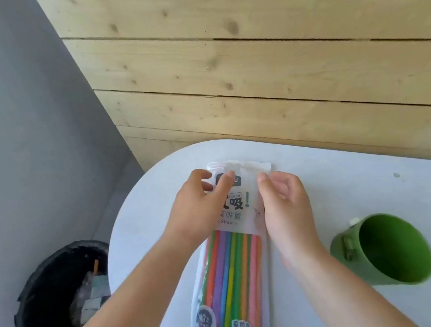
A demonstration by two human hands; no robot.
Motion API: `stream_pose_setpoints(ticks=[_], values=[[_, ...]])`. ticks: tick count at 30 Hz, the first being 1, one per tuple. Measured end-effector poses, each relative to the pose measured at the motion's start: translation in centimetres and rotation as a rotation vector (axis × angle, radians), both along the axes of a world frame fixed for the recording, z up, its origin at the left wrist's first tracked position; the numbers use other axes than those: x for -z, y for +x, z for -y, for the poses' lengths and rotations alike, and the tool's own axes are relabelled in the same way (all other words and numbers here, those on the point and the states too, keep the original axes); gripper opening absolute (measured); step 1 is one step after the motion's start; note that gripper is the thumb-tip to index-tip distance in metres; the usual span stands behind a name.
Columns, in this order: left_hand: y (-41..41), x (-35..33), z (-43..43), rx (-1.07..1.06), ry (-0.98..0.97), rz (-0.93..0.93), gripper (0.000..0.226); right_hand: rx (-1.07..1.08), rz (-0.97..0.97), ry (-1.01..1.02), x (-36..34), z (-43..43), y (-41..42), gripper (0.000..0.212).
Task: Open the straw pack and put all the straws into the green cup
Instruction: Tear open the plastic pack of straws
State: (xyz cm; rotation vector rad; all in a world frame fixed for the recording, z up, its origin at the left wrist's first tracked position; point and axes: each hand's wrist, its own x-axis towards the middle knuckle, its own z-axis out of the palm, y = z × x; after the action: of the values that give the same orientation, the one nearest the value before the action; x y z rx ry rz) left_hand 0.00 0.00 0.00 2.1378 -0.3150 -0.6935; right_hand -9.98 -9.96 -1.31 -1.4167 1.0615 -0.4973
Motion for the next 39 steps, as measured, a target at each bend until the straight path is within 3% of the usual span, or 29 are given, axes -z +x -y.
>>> stream_pose_setpoints(ticks=[4,9,14,18,21,25,30,33,35,37,39], values=[[0.4,1.0,0.2,0.004,-0.069,-0.021,0.056,-0.01,0.087,0.114,1.4,0.9,0.6,0.051],[-0.7,0.4,0.0,0.017,-0.188,0.051,0.054,-0.068,0.126,0.104,0.0,1.4,0.5,0.075],[-2.7,-3.0,-0.3,0.052,-0.321,0.123,0.064,-0.095,0.268,-0.016,-3.5,1.0,-0.8,0.068],[-4.9,-6.1,-0.8,0.064,-0.429,0.185,0.069,-0.058,0.341,-0.125,-7.2,-0.1,-2.5,0.05],[-7.8,-8.4,-1.9,0.119,-0.507,0.218,0.056,-0.062,0.387,-0.205,-9.9,-1.2,-5.2,0.042],[-11.1,-10.4,-3.4,0.23,-0.614,0.25,0.058,-0.167,0.43,-0.264,-12.6,-2.2,-9.3,0.032],[-13.5,-12.1,-4.2,0.315,-0.789,0.176,0.04,-0.372,0.453,-0.276,-14.7,-3.5,-13.2,0.042],[-14.4,-11.5,-4.2,0.253,-0.771,0.227,0.025,-0.365,0.504,-0.279,-14.2,-4.1,-14.5,0.04],[-14.7,-10.9,-4.1,0.173,-0.651,0.404,0.016,-0.352,0.593,-0.256,-13.8,-4.3,-15.1,0.039],[-15.4,-11.2,-4.3,0.11,-0.613,0.52,0.026,-0.371,0.681,-0.226,-13.5,-4.3,-15.6,0.041],[-15.8,-11.8,-4.4,0.092,-0.696,0.468,0.037,-0.4,0.739,-0.211,-13.1,-4.2,-15.9,0.042]])
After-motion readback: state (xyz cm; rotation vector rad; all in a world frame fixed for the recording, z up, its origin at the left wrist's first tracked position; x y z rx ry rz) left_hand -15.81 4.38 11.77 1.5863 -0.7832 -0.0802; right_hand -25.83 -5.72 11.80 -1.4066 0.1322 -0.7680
